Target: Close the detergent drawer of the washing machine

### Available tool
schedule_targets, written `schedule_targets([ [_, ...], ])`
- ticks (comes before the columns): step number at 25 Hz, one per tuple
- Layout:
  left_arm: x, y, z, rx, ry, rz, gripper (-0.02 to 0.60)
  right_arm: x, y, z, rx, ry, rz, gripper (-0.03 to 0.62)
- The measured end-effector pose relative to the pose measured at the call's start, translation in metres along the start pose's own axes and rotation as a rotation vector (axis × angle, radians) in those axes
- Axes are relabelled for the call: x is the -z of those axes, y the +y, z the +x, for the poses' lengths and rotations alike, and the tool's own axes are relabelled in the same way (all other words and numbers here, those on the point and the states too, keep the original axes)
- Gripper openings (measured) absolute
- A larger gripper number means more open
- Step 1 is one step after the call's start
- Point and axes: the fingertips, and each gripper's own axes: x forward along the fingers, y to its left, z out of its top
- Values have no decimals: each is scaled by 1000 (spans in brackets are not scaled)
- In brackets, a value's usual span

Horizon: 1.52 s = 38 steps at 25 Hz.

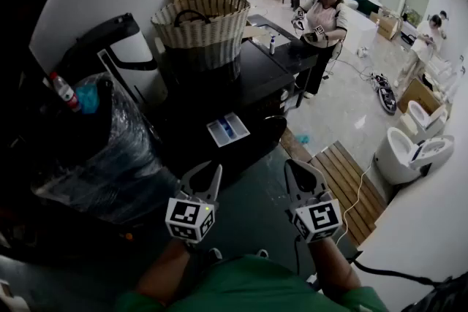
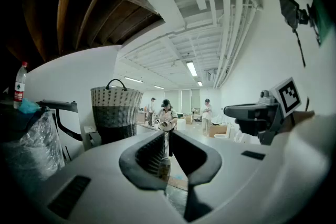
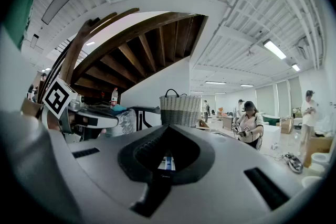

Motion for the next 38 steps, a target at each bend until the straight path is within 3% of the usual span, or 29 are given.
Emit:
schedule_targets([
  [3,-8,37,-6,-21,-28,34,57,-8,12,24,23,-25,-19,22],
  [8,4,74,-23,-52,-13,-11,57,-5,36,37,28,-7,-49,23],
  [20,8,108,-28,-15,-21,-14,57,0,48,61,103,11,16,23],
  [25,9,131,-33,15,-28,-20,57,-2,68,75,127,29,-4,23],
  [32,31,167,-44,46,-4,-45,57,18,100,87,171,88,1,23],
  [38,50,176,-38,57,32,-63,57,42,103,92,193,149,22,23],
])
